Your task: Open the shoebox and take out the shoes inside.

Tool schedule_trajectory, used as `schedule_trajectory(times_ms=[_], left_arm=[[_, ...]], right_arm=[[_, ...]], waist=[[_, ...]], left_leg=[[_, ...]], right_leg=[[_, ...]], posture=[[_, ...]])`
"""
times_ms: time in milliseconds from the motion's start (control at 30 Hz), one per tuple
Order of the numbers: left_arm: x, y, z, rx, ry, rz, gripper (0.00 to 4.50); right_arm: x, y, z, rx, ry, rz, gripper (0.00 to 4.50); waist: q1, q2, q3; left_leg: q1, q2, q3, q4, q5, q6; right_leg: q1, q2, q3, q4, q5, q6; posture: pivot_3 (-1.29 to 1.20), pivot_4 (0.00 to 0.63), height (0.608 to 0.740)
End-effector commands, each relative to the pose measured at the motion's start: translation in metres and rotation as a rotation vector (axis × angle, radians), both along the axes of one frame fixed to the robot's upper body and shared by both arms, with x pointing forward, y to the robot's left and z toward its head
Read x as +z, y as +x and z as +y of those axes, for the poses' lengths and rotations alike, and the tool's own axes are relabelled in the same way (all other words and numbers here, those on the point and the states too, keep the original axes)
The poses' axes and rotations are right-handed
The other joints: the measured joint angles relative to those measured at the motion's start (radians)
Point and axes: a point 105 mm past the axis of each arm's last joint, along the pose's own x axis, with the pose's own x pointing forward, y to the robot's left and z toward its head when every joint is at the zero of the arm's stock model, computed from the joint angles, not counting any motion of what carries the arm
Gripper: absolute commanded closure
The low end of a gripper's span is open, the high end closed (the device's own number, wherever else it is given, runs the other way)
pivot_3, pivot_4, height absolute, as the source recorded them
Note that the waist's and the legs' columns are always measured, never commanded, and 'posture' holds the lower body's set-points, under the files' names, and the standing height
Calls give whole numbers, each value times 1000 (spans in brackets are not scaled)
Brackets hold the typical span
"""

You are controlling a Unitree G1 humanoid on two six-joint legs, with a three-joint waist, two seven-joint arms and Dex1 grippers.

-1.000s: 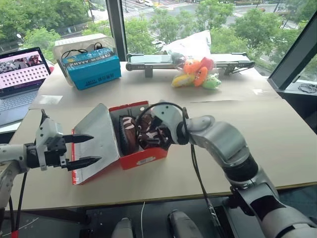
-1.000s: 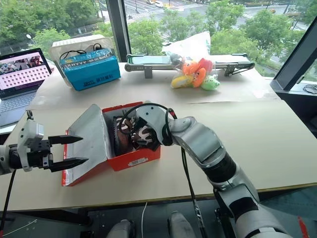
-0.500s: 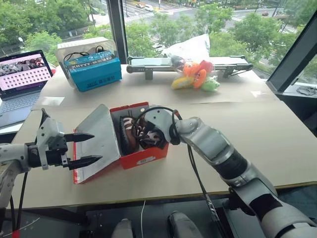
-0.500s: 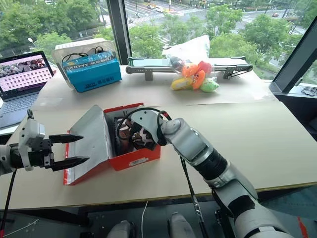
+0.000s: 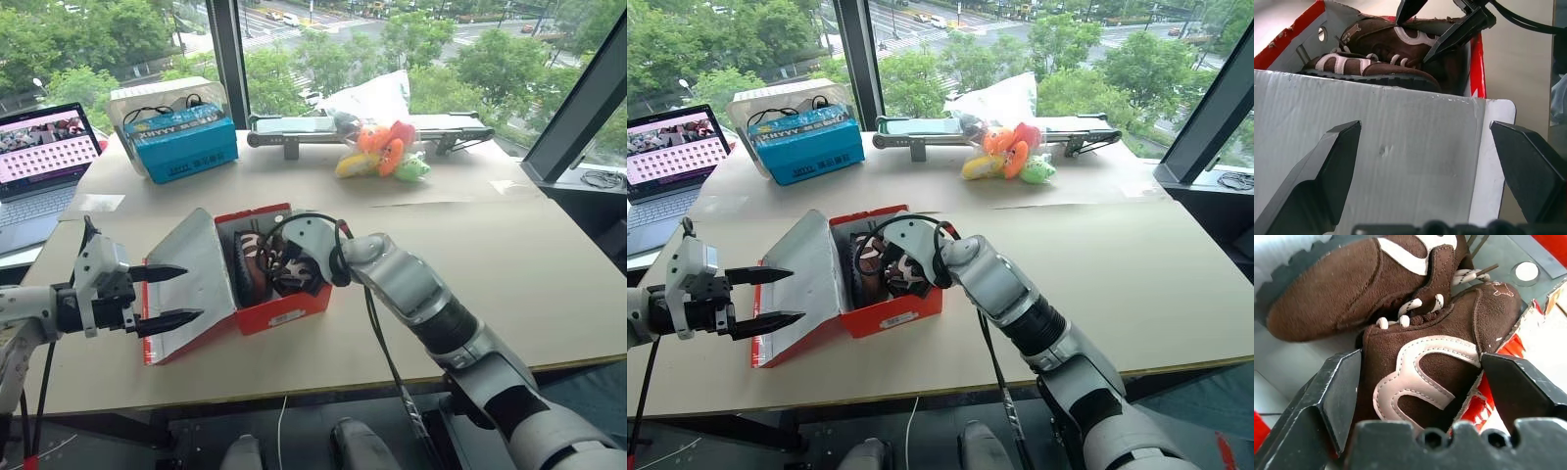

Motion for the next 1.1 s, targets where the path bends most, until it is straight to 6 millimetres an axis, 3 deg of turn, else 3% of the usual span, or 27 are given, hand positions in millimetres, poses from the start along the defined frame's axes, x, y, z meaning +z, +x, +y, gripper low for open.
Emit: schedule_trajectory(times_ms=[33, 133, 500, 800, 1100], left_arm=[[10, 0, -2, -10, 6, -61, 0], [11, 0, -2, -11, 6, -63, 0], [13, 1, -2, -13, 8, -67, 0], [14, 3, -2, -14, 5, -70, 0], [13, 5, -2, -20, 7, -70, 0]], right_arm=[[-48, -1, -13, -49, -45, 185, 32], [-52, 2, -16, -60, -54, 183, 717], [-54, 2, -16, -58, -62, 182, 4394], [-43, 6, -14, -62, -50, 140, 4472], [21, -4, -2, 19, 18, 21, 4472]], waist=[[0, -1, -1], [0, 0, -1], [4, -3, -2], [4, -5, -3], [7, -4, -1]], left_leg=[[1, 0, 0, 0, 0, 0], [3, 0, 0, 0, 0, 0], [4, 0, 1, -1, 0, 0], [3, 0, 1, -9, 0, 0], [-4, 0, 1, -9, 0, 0]], right_leg=[[0, 0, 0, 0, -2, -3], [2, 0, 0, 0, -2, -6], [2, -2, 0, -8, -3, -7], [1, -1, 0, -8, -3, -7], [-5, -2, 0, -9, -2, -7]], posture=[[0, 150, 740], [0, 150, 740], [0, 150, 740], [0, 150, 740], [0, 150, 740]])
